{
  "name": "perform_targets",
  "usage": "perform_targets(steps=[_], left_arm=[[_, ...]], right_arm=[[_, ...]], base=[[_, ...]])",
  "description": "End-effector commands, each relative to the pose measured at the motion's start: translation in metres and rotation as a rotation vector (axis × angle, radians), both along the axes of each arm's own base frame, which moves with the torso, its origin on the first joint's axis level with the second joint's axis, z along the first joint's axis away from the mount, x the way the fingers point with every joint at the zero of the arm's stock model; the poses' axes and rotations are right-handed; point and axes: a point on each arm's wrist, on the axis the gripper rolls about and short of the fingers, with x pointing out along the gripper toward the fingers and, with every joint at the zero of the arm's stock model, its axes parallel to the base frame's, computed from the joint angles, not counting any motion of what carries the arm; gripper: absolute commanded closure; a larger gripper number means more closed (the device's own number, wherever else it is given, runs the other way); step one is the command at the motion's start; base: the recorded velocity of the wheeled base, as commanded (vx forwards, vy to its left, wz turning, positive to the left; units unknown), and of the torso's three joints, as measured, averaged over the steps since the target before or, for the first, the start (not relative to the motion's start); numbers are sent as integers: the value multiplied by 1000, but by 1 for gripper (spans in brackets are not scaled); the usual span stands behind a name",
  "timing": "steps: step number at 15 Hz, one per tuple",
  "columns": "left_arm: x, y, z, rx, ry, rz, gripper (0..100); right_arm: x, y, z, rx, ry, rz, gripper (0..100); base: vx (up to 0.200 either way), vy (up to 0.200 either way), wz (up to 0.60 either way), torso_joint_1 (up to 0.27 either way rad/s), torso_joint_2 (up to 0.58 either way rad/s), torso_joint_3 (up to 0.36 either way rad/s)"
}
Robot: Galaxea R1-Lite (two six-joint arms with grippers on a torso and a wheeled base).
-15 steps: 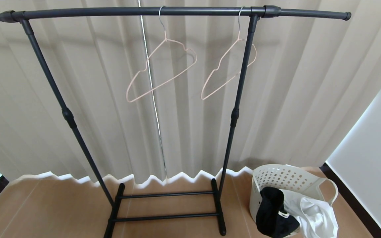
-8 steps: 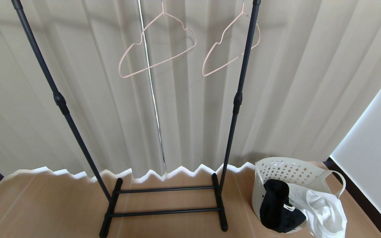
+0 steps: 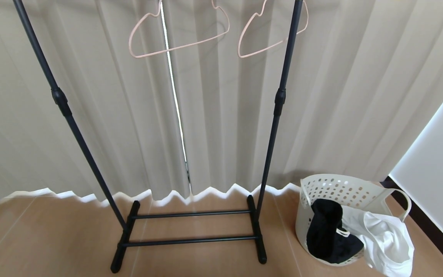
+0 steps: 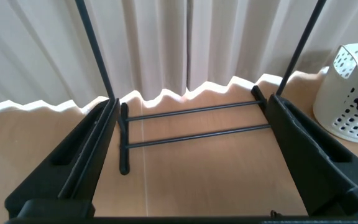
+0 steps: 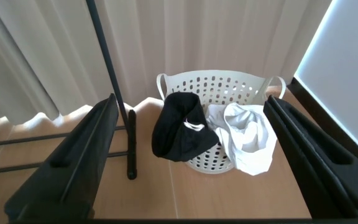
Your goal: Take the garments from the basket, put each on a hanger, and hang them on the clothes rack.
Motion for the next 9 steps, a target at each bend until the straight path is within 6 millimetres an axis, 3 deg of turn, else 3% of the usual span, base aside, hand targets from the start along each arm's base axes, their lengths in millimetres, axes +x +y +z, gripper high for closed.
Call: perform_targets(steps=[1,8,9], left_arm=[[0,0,0,0,3,0,0],[0,0,0,-2,3,1,0],[0,0,0,-2,3,1,0]], right_arm=[[0,0,0,1,0,0,0],[0,0,0,1,0,0,0],[0,0,0,1,0,0,0]], base=[[0,0,0,2,80,80],[0,0,-600,1,18,15],[0,0,0,0,0,0]])
